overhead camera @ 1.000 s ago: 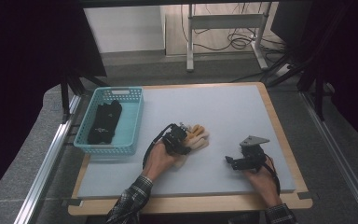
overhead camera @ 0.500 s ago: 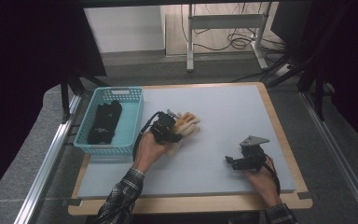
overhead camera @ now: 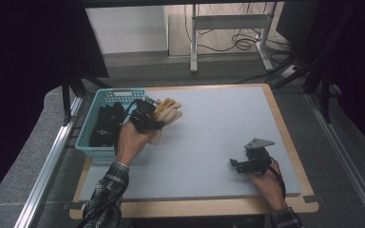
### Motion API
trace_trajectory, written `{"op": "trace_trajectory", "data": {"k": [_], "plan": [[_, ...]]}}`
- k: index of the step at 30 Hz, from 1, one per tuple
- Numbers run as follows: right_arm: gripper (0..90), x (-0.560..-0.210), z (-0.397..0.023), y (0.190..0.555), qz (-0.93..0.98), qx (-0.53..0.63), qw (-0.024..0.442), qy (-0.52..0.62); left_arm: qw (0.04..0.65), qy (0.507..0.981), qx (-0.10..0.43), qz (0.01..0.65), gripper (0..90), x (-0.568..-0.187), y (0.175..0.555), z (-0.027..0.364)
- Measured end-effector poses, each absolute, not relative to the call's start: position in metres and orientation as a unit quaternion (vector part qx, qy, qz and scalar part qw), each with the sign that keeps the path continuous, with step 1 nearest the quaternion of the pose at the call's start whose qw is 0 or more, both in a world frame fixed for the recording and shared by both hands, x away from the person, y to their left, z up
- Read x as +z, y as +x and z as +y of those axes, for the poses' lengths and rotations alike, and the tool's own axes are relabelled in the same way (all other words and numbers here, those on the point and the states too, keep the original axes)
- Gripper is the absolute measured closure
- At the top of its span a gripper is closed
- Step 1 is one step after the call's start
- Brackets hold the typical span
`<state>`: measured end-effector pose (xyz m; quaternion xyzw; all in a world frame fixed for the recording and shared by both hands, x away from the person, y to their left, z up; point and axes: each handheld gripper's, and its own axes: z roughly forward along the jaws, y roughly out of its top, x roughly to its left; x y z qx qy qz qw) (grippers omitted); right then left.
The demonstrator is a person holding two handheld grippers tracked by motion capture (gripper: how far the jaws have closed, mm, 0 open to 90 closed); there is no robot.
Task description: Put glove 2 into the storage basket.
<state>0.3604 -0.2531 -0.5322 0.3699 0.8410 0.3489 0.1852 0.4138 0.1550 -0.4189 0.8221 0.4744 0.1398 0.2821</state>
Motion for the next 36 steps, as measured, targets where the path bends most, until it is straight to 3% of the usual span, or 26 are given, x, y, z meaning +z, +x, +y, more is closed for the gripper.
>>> {"op": "trace_trajectory", "data": {"k": [21, 36], "plan": [[13.0, -0.532, -0.253, 0.36, 0.841, 0.349, 0.185, 0.37, 0.259, 0.756, 0.178, 0.575, 54.8, -0.407, 0.42, 0.258], [13.0, -0.532, -0.253, 0.36, 0.841, 0.349, 0.185, 0.37, 0.188, 0.75, 0.157, 0.614, 52.7, -0.466, 0.463, 0.264]]}}
